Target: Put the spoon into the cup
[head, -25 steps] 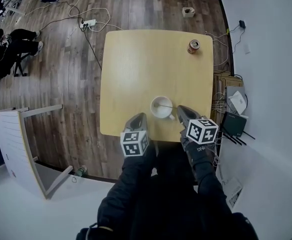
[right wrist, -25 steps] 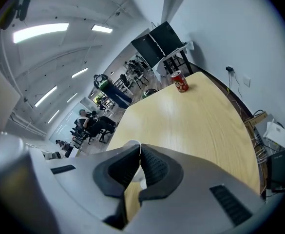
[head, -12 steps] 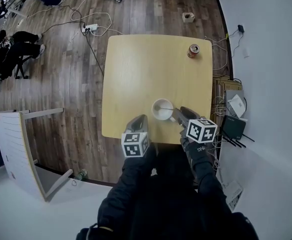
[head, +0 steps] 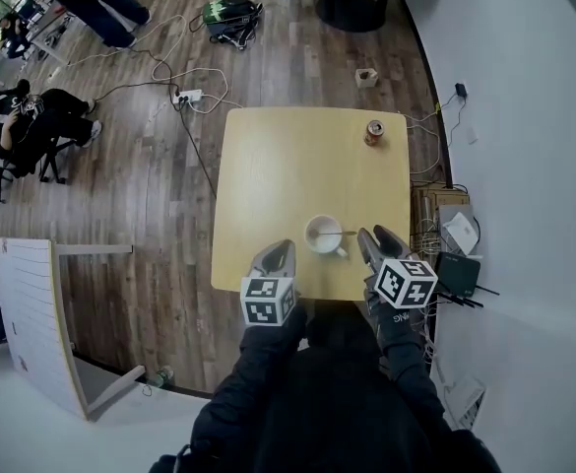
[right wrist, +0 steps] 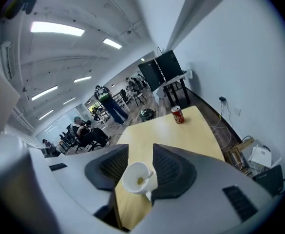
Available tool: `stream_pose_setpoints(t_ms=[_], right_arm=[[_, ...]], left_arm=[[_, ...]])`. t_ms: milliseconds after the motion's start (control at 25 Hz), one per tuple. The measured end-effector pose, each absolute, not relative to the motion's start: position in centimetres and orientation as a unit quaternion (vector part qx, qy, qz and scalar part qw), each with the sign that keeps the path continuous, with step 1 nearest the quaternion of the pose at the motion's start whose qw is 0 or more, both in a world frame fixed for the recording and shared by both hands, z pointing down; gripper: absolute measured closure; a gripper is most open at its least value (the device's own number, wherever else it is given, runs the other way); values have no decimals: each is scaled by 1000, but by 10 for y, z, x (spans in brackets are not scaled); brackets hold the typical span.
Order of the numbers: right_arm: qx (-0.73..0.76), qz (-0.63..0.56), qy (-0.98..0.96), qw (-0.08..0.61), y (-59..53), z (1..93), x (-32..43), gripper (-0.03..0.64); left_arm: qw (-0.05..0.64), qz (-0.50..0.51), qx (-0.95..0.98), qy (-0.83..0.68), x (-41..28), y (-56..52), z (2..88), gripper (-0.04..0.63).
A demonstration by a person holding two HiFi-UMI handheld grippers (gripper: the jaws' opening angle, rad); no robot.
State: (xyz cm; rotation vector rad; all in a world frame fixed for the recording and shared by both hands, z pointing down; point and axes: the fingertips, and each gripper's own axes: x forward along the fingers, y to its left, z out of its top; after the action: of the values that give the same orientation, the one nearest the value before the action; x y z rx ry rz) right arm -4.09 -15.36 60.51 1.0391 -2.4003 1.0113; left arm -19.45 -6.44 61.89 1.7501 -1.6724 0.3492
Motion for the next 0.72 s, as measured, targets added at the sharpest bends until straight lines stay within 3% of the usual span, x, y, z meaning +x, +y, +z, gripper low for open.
stream_pose_setpoints(t_ms=[360,720], right_arm=[[379,231,-891,94,-123,468,-70,549],[369,165,-913,62,-104,396,-89,594]], left_arm=[[244,84,728,-635,-181,-78,503,560],[181,40,752,-632,-178,-78,417,560]])
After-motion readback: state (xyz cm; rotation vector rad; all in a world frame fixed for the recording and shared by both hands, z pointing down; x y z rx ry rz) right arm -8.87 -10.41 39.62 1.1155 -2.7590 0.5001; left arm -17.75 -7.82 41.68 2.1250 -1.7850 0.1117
